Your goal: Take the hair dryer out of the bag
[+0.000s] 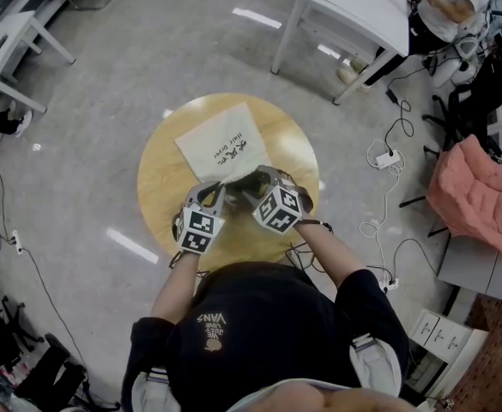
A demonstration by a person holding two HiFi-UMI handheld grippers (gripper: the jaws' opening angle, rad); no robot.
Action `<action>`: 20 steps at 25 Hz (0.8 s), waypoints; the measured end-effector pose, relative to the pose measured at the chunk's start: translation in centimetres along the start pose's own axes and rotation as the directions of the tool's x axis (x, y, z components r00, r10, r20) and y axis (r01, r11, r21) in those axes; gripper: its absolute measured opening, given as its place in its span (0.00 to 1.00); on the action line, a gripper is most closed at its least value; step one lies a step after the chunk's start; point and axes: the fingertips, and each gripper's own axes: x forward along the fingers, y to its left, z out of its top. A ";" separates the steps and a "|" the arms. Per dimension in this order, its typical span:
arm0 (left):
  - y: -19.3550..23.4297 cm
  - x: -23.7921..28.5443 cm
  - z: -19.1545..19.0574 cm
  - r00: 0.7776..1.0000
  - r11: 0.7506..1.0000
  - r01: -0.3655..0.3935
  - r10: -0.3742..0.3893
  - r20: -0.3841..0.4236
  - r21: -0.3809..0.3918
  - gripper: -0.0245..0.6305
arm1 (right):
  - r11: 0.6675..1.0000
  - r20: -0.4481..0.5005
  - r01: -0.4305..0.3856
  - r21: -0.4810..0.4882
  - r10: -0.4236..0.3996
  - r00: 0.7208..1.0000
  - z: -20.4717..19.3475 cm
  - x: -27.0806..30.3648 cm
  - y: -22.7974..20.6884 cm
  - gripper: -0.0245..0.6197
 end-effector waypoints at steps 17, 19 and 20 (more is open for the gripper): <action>0.6 0.6 -0.1 1.000 1.000 -0.007 0.007 -0.007 -0.015 0.09 | 0.982 -0.148 -0.159 -0.100 0.144 0.978 -1.9 2.3 1.1 0.51; 0.5 0.7 -0.2 1.000 1.000 -0.006 0.006 -0.009 -0.016 0.09 | 0.982 -0.161 -0.164 -0.097 0.147 0.976 -2.3 2.5 1.1 0.51; 0.5 0.8 -0.2 1.000 1.000 -0.005 0.005 -0.010 -0.017 0.09 | 0.981 -0.167 -0.168 -0.096 0.151 0.974 -2.5 2.6 1.1 0.51</action>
